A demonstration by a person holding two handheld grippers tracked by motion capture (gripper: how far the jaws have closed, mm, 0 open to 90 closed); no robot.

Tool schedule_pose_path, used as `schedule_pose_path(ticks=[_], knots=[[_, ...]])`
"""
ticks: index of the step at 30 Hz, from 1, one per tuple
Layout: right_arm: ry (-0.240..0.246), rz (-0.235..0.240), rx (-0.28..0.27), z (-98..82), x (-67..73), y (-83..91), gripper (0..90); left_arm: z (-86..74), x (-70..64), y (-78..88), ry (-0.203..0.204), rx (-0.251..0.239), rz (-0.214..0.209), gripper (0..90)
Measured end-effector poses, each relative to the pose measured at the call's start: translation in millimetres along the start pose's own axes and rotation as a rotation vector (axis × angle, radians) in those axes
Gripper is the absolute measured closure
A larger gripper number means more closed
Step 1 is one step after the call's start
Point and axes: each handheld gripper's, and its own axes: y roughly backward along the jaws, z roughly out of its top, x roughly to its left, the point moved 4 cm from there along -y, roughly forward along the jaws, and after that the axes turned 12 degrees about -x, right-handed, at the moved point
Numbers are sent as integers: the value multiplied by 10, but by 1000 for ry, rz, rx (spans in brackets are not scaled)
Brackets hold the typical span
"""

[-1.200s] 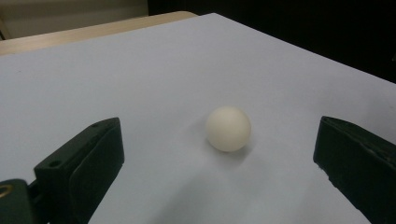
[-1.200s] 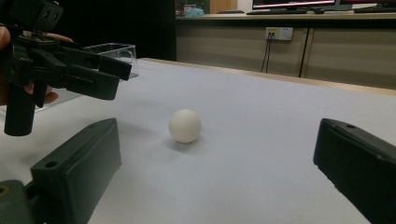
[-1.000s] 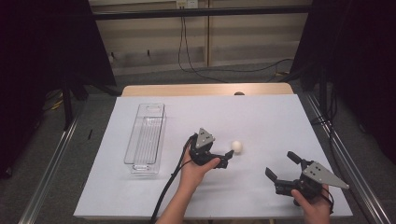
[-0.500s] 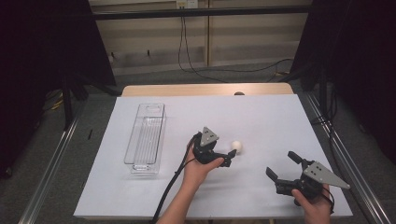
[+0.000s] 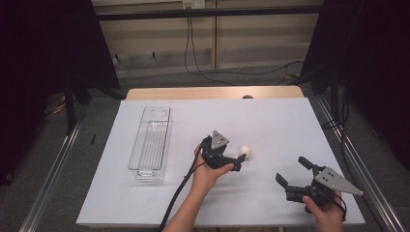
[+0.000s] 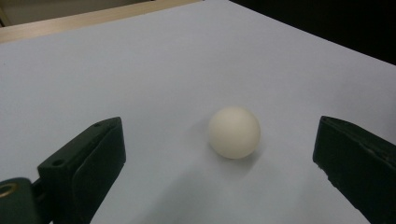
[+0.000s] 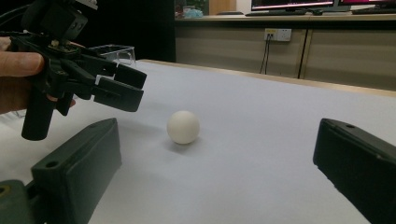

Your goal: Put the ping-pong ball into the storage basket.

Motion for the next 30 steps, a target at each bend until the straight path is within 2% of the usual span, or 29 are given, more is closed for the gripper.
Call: schedule_pose_path(ticks=[2, 8, 9, 18, 22, 25, 26, 30], knots=[[0, -1, -1, 0, 2, -5, 6, -11, -7, -14, -9, 6, -2, 33], [3, -6, -1, 0, 2, -1, 7, -46, -22, -61, 4, 16, -4, 35], [3, -7, -1, 0, 2, -1, 7, -49, -11, -64, -8, 24, -3, 35], [5, -7, 0, 2, -2, 2, 7, -66, -5, -107, 0, 18, 4, 38], [8, -3, 0, -1, 4, -4, 7, -74, 5, -112, -14, 29, 1, 44], [7, -3, 1, -2, 5, -4, 7, -75, -6, -133, 5, 12, -3, 46], [3, -4, 1, -2, 5, -3, 7, -75, 2, -125, -8, 26, 2, 46], [3, -7, -1, 2, -4, 2, 7, -75, -11, -145, -14, 26, -3, 47]])
